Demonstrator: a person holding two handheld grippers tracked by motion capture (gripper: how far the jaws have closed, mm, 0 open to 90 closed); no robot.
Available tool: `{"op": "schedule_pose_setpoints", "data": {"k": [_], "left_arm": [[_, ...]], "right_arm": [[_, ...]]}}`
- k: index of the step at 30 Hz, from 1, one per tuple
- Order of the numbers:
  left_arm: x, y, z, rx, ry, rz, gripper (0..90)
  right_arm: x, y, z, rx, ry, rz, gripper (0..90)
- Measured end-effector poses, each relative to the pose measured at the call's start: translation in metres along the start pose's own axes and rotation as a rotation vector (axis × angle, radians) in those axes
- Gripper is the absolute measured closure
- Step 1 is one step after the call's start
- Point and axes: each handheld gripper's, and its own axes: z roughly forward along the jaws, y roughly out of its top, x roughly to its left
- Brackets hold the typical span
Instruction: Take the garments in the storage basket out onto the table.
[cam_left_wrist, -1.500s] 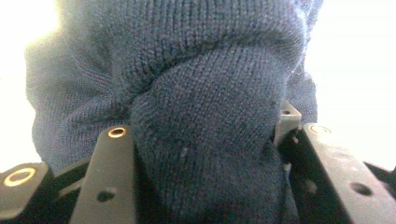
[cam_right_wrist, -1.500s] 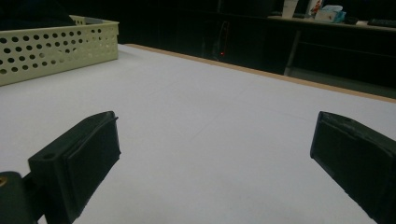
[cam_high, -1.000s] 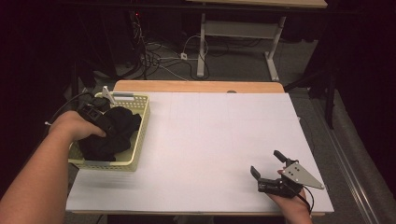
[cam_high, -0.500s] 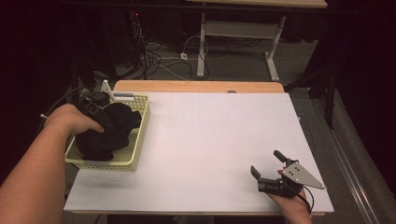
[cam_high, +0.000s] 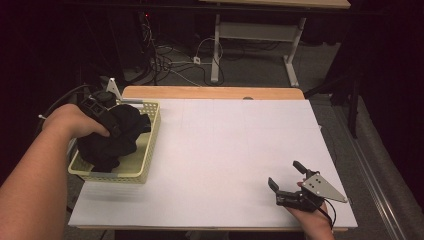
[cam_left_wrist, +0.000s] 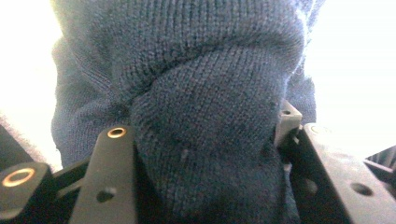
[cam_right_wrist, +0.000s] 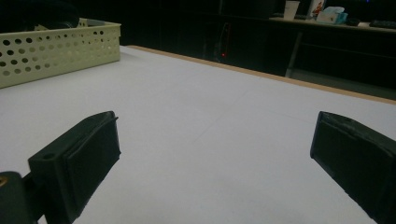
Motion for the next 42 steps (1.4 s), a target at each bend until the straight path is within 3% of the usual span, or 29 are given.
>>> {"op": "schedule_pose_setpoints", "data": {"k": [5, 14, 32, 42], "left_arm": [[-0.001, 0.000, -0.011, -0.004, -0.007, -0.002, 50.9], [-0.007, 0.004, -0.024, -0.007, 0.017, -0.032, 50.7], [-0.027, 0.010, -0.052, -0.016, 0.012, 0.009, 50.6], [-0.048, 0.021, -0.048, -0.018, 0.010, 0.043, 50.6]], "right_arm": [[0.000, 0.000, 0.000, -0.004, 0.002, -0.003, 2.0], [-0.001, 0.000, 0.000, -0.003, 0.003, 0.005, 2.0], [0.000, 0.000, 0.002, 0.002, 0.008, -0.003, 2.0], [0.001, 0.001, 0.001, -0.005, 0.011, -0.006, 2.0]]}}
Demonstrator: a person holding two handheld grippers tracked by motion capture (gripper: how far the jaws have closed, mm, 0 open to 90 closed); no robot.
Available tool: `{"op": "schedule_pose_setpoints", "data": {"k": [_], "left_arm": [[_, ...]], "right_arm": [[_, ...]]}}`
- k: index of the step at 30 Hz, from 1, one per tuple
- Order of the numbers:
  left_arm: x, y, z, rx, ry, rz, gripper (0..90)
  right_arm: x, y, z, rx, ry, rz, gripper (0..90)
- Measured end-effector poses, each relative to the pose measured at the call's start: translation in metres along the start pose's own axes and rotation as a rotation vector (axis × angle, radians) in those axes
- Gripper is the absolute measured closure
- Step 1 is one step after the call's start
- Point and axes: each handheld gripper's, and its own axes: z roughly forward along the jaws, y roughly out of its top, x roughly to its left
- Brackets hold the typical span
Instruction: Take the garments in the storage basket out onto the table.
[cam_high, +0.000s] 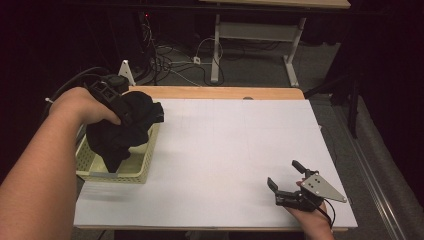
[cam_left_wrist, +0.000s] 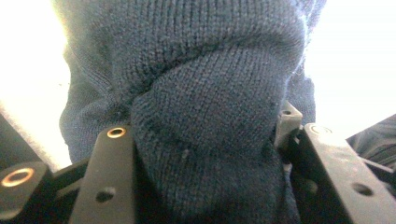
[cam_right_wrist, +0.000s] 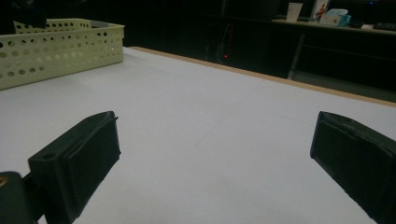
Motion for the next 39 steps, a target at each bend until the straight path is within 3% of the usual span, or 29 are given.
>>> {"op": "schedule_pose_setpoints", "data": {"k": [7, 19, 39], "left_arm": [[-0.020, 0.012, -0.006, 0.002, 0.015, 0.030, 50.7], [-0.052, 0.030, -0.018, -0.025, 0.005, 0.095, 50.7], [-0.116, 0.074, -0.012, -0.048, -0.021, 0.217, 50.7]], "right_arm": [[0.000, 0.001, -0.002, -0.004, -0.002, 0.002, 2.0], [0.000, 0.001, -0.002, -0.006, -0.001, 0.002, 2.0], [0.000, 0.002, -0.002, -0.013, 0.001, 0.004, 2.0]]}}
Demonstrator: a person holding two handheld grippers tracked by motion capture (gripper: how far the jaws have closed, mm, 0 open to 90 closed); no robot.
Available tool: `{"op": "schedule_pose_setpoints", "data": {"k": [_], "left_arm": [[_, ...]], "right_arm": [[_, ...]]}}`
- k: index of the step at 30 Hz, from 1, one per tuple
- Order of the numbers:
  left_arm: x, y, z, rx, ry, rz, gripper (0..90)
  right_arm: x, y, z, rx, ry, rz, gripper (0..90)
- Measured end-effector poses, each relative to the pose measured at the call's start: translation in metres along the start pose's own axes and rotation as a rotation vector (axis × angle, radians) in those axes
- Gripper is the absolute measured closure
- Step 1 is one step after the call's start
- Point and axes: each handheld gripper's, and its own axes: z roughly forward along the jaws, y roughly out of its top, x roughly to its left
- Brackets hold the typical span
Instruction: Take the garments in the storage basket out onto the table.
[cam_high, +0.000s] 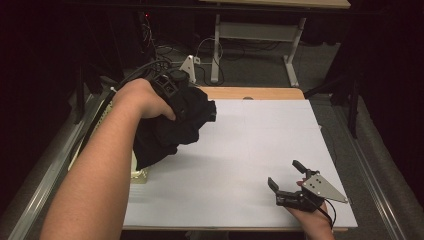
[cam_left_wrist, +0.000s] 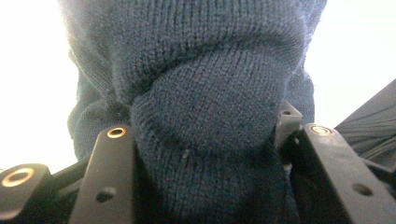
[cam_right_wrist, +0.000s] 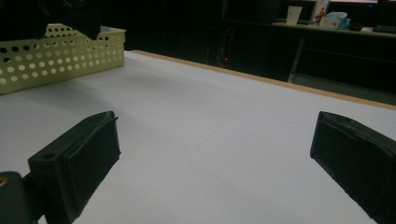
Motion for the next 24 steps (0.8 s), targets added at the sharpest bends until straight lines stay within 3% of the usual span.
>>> {"op": "schedule_pose_setpoints", "data": {"k": [6, 24], "left_arm": [[-0.015, 0.016, 0.007, -0.003, -0.020, 0.051, 50.7], [-0.032, 0.046, 0.029, -0.050, -0.031, 0.062, 50.7]], "right_arm": [[0.000, 0.000, -0.001, 0.000, 0.003, -0.002, 2.0], [-0.003, 0.002, -0.005, -0.016, 0.000, 0.005, 2.0]]}}
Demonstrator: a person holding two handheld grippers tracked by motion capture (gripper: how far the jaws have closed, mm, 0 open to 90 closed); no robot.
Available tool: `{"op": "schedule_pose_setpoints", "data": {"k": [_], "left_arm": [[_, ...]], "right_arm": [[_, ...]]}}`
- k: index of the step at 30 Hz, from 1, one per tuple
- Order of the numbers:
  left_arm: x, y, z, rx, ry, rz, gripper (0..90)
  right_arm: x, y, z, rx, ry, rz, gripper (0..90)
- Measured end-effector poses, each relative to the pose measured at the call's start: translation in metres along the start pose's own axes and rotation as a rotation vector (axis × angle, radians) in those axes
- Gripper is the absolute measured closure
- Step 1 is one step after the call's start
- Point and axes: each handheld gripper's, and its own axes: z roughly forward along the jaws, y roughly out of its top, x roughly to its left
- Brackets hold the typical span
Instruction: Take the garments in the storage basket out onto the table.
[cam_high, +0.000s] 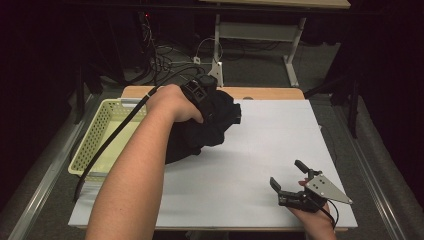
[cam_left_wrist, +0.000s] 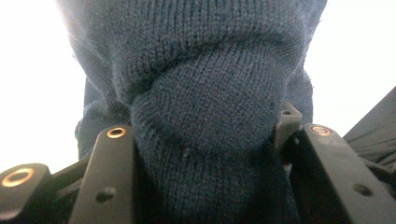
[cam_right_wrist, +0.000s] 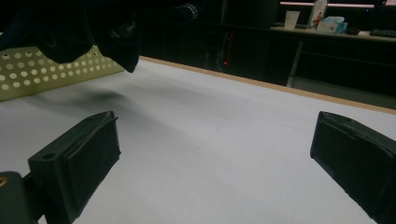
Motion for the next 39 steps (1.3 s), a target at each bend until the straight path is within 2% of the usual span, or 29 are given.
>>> {"op": "schedule_pose_setpoints", "data": {"k": [4, 9, 17, 28, 34, 39], "left_arm": [[-0.005, 0.005, 0.007, -0.008, -0.004, 0.021, 50.7], [-0.009, 0.010, 0.014, -0.021, -0.018, 0.019, 50.7], [-0.010, 0.014, 0.025, -0.009, -0.005, 0.024, 50.6], [0.000, -0.003, 0.046, -0.072, -0.026, 0.012, 50.4], [0.007, -0.015, 0.060, -0.138, -0.028, -0.018, 50.4], [0.012, -0.028, 0.075, -0.206, -0.036, -0.023, 50.3]], "right_arm": [[-0.001, 0.000, 0.000, -0.001, 0.000, 0.008, 2.0], [0.000, 0.000, 0.000, 0.000, 0.001, 0.007, 2.0], [0.000, -0.001, 0.000, 0.005, 0.003, 0.001, 2.0], [0.000, -0.002, 0.000, 0.007, 0.004, -0.001, 2.0], [0.001, -0.002, 0.001, 0.008, 0.005, 0.001, 2.0], [0.001, -0.002, 0.001, 0.010, 0.005, -0.004, 2.0]]}}
